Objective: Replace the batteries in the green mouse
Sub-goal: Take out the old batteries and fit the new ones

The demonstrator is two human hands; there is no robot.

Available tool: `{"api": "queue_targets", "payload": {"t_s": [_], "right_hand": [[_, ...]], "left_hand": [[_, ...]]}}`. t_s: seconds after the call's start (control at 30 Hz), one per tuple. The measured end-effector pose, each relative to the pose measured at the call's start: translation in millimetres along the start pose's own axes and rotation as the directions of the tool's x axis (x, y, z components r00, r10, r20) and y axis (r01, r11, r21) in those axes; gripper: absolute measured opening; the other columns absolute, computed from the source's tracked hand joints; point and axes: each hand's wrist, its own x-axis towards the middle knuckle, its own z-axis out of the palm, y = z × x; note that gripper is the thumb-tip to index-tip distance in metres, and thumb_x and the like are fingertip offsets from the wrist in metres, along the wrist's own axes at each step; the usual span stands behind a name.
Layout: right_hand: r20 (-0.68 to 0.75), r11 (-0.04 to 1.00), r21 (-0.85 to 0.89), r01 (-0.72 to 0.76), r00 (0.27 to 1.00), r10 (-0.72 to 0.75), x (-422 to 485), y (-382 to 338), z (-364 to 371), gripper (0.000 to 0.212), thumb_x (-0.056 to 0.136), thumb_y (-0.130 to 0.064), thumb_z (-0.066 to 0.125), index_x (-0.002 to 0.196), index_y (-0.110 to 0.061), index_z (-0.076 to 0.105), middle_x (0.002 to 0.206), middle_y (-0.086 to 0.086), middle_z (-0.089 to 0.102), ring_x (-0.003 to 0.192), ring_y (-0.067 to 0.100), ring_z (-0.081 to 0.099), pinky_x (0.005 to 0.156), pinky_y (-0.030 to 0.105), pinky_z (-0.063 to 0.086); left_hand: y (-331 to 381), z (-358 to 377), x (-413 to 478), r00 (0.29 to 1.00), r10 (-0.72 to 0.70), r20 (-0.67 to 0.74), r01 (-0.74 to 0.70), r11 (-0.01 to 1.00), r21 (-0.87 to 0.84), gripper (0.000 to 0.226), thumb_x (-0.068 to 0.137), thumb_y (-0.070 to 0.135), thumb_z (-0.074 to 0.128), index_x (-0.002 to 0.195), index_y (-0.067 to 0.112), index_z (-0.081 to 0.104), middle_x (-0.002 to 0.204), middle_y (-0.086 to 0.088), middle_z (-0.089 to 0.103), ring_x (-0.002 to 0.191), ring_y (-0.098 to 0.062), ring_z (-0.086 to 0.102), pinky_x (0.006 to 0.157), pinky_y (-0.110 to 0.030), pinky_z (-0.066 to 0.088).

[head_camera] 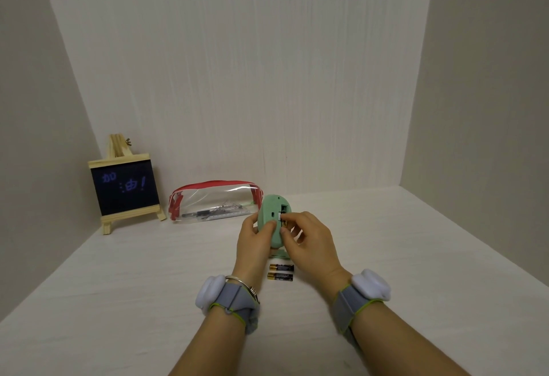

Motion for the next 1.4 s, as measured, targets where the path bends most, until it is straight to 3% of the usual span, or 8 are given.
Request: {"api": "queue_targets", "payload": {"t_s": [0.17,0.5,0.6,0.77,0.97,1.2,1.4], "right_hand": [[-0.009,1.000,-0.017,-0.002,1.000,0.002,0.9,0.6,0.2,0.025,0.081,-0.025,0.056,0.103,-0.017,0.063,0.084,-0.004,0.061,0.072,0.011,0.055,0.065,0.027,0.051],[-0.017,0.999,-0.042,0.002,1.000,-0.003,1.0,1.2,-0.8,0.020,0.082,-0.020,0.060,0.102,-0.019,0.062,0.087,-0.004,0.058,0.070,0.009,0.051,0.063,0.024,0.048],[-0.010,0.999,-0.041,-0.014,1.000,0.013,1.3,1.4,-1.0,0.017,0.082,-0.021,0.062,0.099,-0.020,0.062,0.091,-0.005,0.058,0.071,0.009,0.052,0.062,0.023,0.047],[-0.004,0.999,-0.026,-0.041,0.999,0.041,2.0,0.6,-1.4,0.010,0.081,-0.021,0.064,0.089,-0.021,0.059,0.089,-0.008,0.054,0.071,0.009,0.051,0.061,0.023,0.046],[0.000,0.999,-0.001,-0.046,0.999,0.046,1.2,1.2,-0.4,0.010,0.079,-0.024,0.065,0.087,-0.022,0.060,0.092,-0.008,0.053,0.072,0.009,0.052,0.060,0.023,0.046],[-0.003,0.999,0.008,-0.046,0.999,0.046,0.8,0.8,0.2,0.012,0.079,-0.029,0.059,0.089,-0.023,0.060,0.093,-0.010,0.053,0.073,0.009,0.053,0.060,0.025,0.048],[0.090,0.970,0.138,-0.201,0.978,0.190,1.8,-3.2,-1.5,0.039,0.084,-0.024,0.063,0.121,-0.023,0.051,0.107,-0.009,0.057,0.087,0.008,0.058,0.077,0.026,0.053]], "left_hand": [[0.9,0.8,-0.8,1.000,-0.009,0.012,0.010,1.000,-0.006,0.034,0.092,0.012,0.054,0.126,0.016,0.049,0.110,-0.012,0.064,0.088,-0.024,0.067,0.072,-0.036,0.057],[1.7,0.9,-1.4,1.000,-0.012,0.014,0.012,1.000,-0.007,0.035,0.093,0.013,0.053,0.128,0.013,0.048,0.107,-0.009,0.065,0.086,-0.022,0.067,0.068,-0.033,0.057],[2.3,0.7,-1.4,1.000,-0.017,0.010,0.017,1.000,-0.010,0.033,0.093,0.012,0.052,0.126,0.015,0.047,0.098,-0.002,0.063,0.084,-0.019,0.067,0.059,-0.028,0.056],[3.5,-0.1,-1.3,0.999,-0.044,-0.015,0.044,0.999,-0.026,0.032,0.093,0.012,0.050,0.124,0.014,0.046,0.106,-0.008,0.062,0.085,-0.022,0.066,0.049,-0.023,0.054],[2.8,0.5,0.5,0.997,-0.072,-0.037,0.070,0.996,-0.052,0.033,0.092,0.011,0.048,0.125,0.011,0.046,0.114,-0.015,0.061,0.089,-0.025,0.066,0.063,-0.032,0.055],[2.2,0.4,1.9,0.996,-0.081,-0.044,0.079,0.996,-0.045,0.033,0.092,0.010,0.047,0.125,0.010,0.043,0.110,-0.015,0.060,0.087,-0.025,0.064,0.064,-0.033,0.055],[1.5,0.3,2.6,0.999,-0.037,-0.026,0.036,0.999,-0.034,0.035,0.092,0.017,0.055,0.125,0.017,0.044,0.112,-0.010,0.061,0.098,-0.028,0.065,0.080,-0.041,0.057]]}}
